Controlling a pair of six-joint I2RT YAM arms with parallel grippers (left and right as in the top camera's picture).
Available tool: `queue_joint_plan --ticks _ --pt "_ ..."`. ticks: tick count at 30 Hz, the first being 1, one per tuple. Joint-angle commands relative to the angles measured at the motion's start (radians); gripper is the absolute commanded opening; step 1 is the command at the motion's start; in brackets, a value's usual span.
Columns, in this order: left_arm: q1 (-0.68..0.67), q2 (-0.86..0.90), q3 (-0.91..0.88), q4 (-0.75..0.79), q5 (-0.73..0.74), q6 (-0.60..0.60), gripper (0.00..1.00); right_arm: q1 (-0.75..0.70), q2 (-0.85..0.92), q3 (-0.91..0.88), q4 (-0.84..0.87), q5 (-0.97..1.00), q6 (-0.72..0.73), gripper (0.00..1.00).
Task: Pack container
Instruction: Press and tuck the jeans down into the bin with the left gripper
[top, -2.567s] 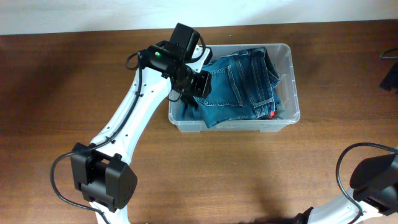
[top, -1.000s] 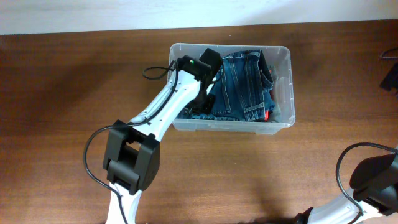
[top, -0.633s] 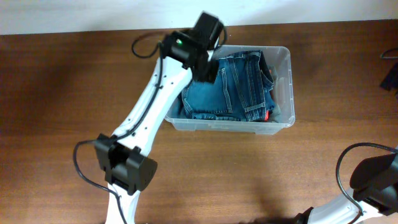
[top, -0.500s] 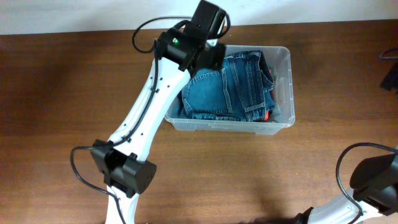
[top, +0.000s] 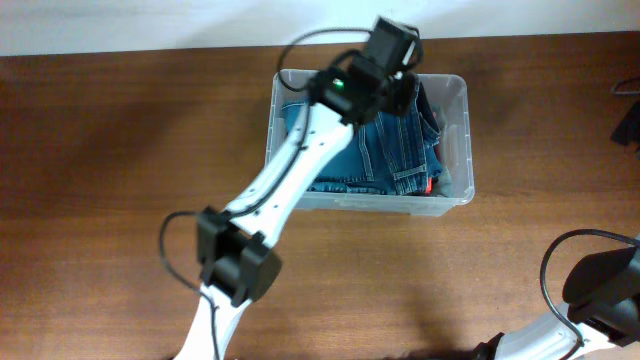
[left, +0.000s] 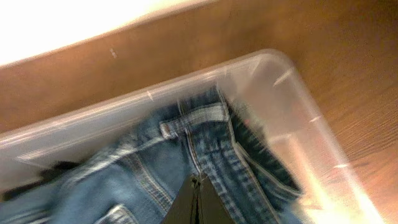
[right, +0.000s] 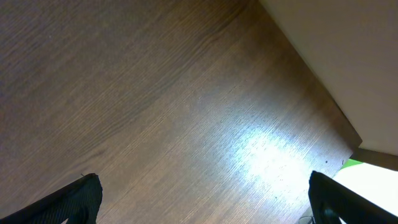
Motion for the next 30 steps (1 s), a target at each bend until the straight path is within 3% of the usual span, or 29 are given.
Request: queue_joint_plan --ticks 1,9,15,23,30 --pt "0.002 0.113 0.003 0.036 0.01 -0.01 0.01 0.001 0.0 0.004 0.001 0.012 0.008 0.98" --pt "0.002 0.264 0.003 0.052 0.073 -0.009 0.0 0.001 0.0 0.004 0.001 0.012 0.008 0.98" --pt "0.001 0.232 0.064 0.024 0.103 -0.009 0.01 0.001 0.0 0.004 0.001 0.012 0.008 0.98" --pt "-0.006 0.081 0.177 -0.156 0.161 -0.01 0.01 0.001 0.0 0.004 0.001 0.012 0.008 0.98" --pt "-0.051 0.089 0.154 -0.297 0.218 -0.009 0.01 0.001 0.0 0.004 0.001 0.012 0.007 0.99"
